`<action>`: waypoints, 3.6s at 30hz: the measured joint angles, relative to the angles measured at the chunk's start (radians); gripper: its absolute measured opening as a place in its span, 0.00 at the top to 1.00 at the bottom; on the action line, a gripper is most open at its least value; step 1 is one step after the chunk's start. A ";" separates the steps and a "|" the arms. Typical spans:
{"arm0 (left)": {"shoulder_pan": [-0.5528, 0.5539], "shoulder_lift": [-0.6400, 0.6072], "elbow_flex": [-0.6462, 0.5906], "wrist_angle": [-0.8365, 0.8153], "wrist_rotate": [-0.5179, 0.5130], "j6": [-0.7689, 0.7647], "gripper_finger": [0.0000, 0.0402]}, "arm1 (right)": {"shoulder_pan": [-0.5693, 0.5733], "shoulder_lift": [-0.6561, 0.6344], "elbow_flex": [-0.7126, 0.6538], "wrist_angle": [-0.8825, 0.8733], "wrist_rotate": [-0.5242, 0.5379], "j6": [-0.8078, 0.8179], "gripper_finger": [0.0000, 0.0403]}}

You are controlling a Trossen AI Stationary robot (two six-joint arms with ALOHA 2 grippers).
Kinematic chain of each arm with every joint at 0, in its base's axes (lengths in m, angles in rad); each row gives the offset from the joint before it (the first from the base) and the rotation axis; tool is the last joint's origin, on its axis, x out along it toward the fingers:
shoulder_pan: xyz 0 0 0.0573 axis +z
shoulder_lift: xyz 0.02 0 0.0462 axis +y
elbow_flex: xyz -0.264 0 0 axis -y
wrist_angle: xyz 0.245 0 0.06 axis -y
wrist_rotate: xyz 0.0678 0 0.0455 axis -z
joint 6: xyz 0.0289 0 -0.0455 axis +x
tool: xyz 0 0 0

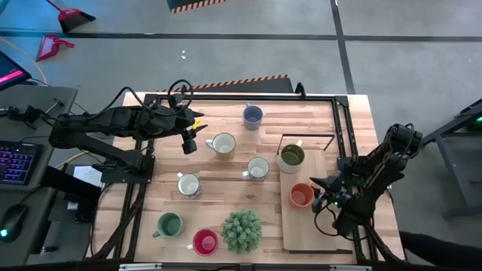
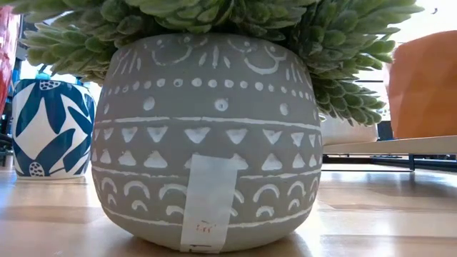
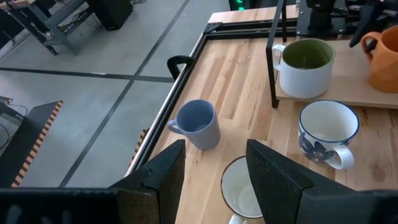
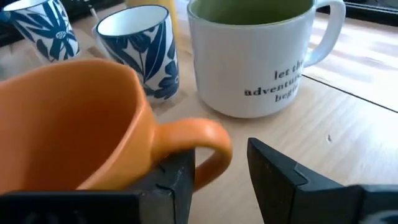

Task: Place coffee mugs
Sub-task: Put the orange mug on the shelf

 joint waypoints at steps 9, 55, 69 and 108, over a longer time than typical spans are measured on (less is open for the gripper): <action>0.000 0.000 0.000 -0.001 0.000 0.000 0.60 | 0.054 0.000 0.000 0.050 -0.023 -0.007 0.68; 0.000 0.000 0.000 -0.009 0.001 0.018 0.60 | 0.176 -0.051 0.000 0.319 -0.036 -0.108 0.80; 0.000 0.000 0.000 -0.009 0.001 0.018 0.60 | 0.142 -0.210 0.000 0.429 -0.089 -0.362 0.80; 0.000 0.000 0.000 -0.012 0.001 0.018 0.60 | -0.130 -0.225 0.000 0.624 -0.266 -0.735 0.80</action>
